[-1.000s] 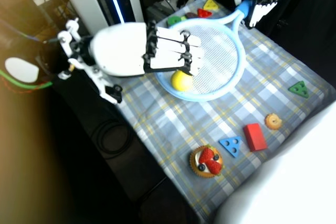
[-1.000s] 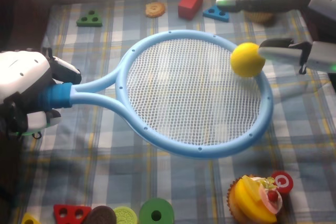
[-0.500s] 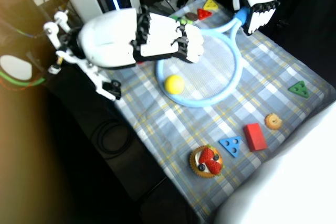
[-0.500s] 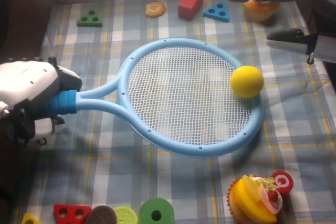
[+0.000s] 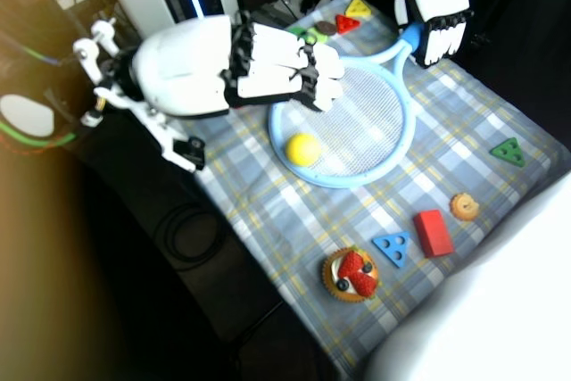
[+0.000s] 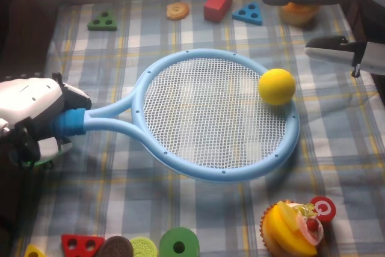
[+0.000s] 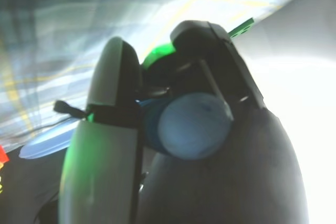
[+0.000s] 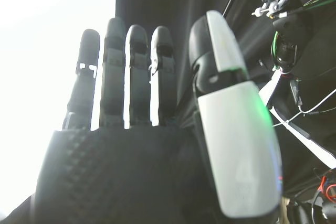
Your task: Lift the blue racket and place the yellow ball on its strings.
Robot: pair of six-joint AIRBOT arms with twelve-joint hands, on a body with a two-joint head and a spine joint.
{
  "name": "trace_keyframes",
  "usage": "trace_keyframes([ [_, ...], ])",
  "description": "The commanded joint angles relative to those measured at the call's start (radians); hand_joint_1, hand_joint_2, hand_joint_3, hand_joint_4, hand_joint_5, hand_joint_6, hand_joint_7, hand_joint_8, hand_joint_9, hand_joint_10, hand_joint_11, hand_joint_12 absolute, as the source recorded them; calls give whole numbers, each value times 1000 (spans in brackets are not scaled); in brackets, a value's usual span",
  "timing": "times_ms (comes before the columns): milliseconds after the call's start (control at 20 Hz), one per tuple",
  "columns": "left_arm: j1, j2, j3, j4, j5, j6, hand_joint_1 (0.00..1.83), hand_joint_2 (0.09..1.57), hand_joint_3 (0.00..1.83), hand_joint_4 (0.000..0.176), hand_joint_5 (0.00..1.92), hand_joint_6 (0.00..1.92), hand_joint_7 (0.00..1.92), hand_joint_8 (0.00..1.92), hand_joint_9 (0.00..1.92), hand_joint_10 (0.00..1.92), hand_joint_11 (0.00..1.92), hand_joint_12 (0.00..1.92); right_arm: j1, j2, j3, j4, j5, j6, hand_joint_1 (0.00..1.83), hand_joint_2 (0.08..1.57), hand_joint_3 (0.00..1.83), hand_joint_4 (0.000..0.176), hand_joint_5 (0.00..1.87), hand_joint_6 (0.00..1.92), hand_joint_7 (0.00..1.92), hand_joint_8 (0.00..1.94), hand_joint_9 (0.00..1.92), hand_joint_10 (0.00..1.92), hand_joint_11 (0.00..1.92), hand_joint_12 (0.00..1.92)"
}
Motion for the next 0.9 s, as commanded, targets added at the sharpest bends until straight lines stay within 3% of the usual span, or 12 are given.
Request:
trace_keyframes([
  [0, -6, -5, 4, 21, -106, 2, 1159, 1145, 0, 0, 912, 1128, 510, 1767, 501, 1818, 441, 1728, 6, 2, -2, 36, 120, -3, 1024, 1252, 0, 0, 563, 0, 505, 1, 475, 2, 0, 966],
  [50, -5, -5, 3, 19, -111, 2, 1144, 1154, 2, 0, 882, 1136, 439, 1536, 428, 1579, 351, 1559, 3, 2, -2, 36, 120, -3, 1040, 1248, 0, 0, 550, 0, 497, 0, 476, 3, 0, 962],
  [100, -4, -5, 0, 18, -115, 2, 1161, 1099, 0, 0, 658, 655, 414, 1006, 422, 1097, 203, 1337, 0, 2, -3, 36, 120, -3, 1035, 1252, 0, 0, 544, 0, 486, 2, 469, 2, 0, 1006],
  [150, -3, -5, -4, 18, -121, 2, 1184, 1063, 0, 17, 592, 255, 447, 573, 440, 733, 82, 1224, -1, 2, -3, 37, 120, -3, 1001, 1261, 4, 0, 540, 0, 482, 1, 464, 0, 0, 1013],
  [200, -1, -3, -9, 19, -130, 2, 1120, 1030, 0, 87, 361, 57, 394, 195, 425, 319, 19, 1024, -2, 2, -3, 38, 120, -3, 984, 1266, 4, 0, 548, 3, 495, 5, 475, 5, 0, 1021],
  [250, 0, 0, -14, 21, -140, 2, 1077, 955, 0, 158, 148, 11, 315, 53, 362, 114, 20, 816, -2, 3, -3, 38, 120, -3, 985, 1269, 3, 0, 550, 2, 499, 4, 479, 5, 0, 1039],
  [300, 4, 5, -23, 25, -157, 2, 1048, 921, 0, 172, 53, 1, 263, 11, 311, 28, 16, 729, -2, 4, -3, 39, 120, -3, 984, 1270, 2, 0, 552, 2, 502, 3, 486, 6, 0, 1059],
  [400, 10, 12, -39, 26, -189, 2, 901, 844, 0, 176, 1, 0, 42, 4, 90, 5, 0, 505, -4, 4, -4, 41, 120, -3, 935, 1275, 3, 0, 559, 3, 511, 4, 493, 6, 3, 1073],
  [550, 17, 27, -70, 46, -242, -5, 783, 774, 0, 176, 0, 0, 0, 0, 2, 0, 0, 42, -12, 6, -5, 51, 123, -3, 887, 1294, 4, 0, 560, 0, 519, 0, 522, 4, 90, 1066],
  [650, 30, 68, -104, 111, -310, -148, 675, 806, 10, 176, 0, 0, 0, 0, 0, 0, 0, 1, -27, 11, -8, 70, 141, -3, 790, 1315, 2, 8, 527, 0, 514, 0, 518, 1, 92, 1004],
  [700, 40, 94, -118, 147, -352, -241, 720, 803, 7, 176, 0, 0, 0, 0, 0, 0, 0, 0, -40, 16, -13, 87, 156, -10, 757, 1320, 2, 25, 515, 0, 507, 0, 512, 0, 93, 980],
  [850, 79, 183, -151, 231, -504, -477, 788, 752, 0, 173, 0, 0, 0, 0, 0, 0, 0, 0, -73, 34, -28, 133, 193, -34, 819, 1306, 0, 19, 515, 0, 497, 0, 448, 0, 10, 984],
])
